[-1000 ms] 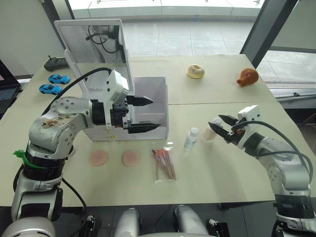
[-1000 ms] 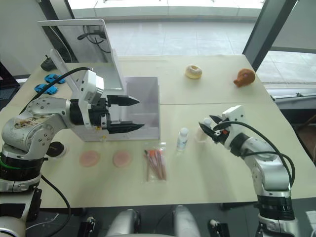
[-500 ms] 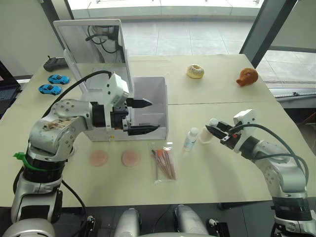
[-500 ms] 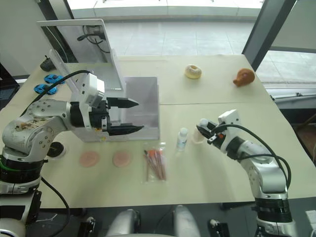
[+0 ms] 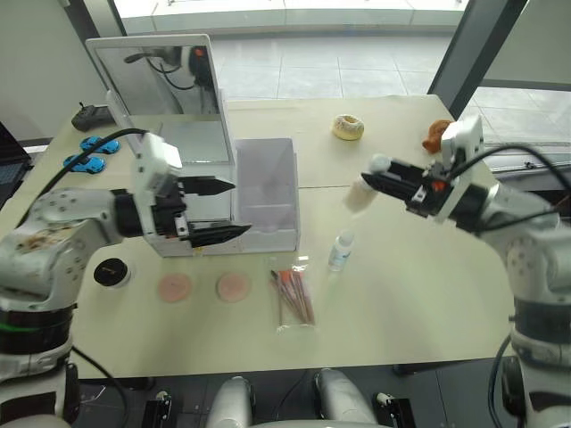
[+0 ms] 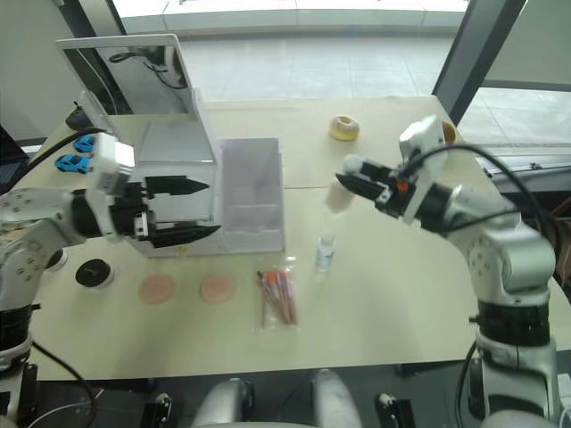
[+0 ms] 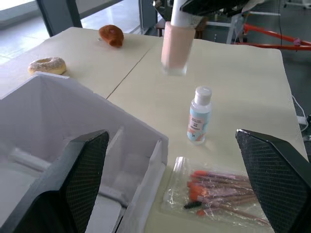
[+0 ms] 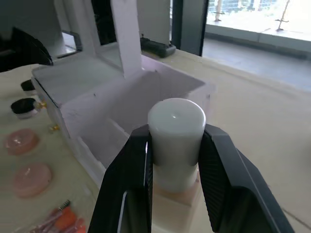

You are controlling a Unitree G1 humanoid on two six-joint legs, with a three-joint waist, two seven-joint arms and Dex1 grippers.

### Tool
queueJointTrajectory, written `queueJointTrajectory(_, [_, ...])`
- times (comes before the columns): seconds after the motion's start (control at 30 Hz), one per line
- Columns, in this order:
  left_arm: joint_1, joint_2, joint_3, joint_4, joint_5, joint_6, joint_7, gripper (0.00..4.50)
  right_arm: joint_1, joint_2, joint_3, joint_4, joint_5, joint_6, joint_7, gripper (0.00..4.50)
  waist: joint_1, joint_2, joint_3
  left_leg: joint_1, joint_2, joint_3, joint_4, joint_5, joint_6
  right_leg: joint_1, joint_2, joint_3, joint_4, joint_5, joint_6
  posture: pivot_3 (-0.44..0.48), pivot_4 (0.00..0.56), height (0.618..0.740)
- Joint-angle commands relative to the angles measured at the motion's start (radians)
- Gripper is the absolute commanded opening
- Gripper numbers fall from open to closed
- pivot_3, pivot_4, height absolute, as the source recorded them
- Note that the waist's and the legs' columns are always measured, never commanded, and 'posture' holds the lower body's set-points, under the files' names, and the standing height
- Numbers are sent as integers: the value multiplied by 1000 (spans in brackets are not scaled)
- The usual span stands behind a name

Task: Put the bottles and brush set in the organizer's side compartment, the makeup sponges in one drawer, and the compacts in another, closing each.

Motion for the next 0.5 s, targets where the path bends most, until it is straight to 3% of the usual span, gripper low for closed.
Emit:
queueJointTrajectory(0.03, [84,28,153,-60,-44,18,37,4500,-123,46,83,27,20,10,85,970,2,-1,-1,0,0,-1,0,0,0,1,0,-1,0,0,0,0,150,740])
queueJointTrajectory(0.2, [283,-22,287,-185,-62,8,123,4500,-223,155,238,180,-115,-103,159,970,18,-5,-1,1,0,0,0,0,0,1,-2,-2,0,0,-1,0,150,740])
queueJointTrajectory(0.5, [513,-78,387,-373,-200,41,209,4500,-357,247,355,557,-306,-402,415,970,19,-5,-1,1,-1,1,0,0,0,0,-5,-3,0,1,-4,0,150,740])
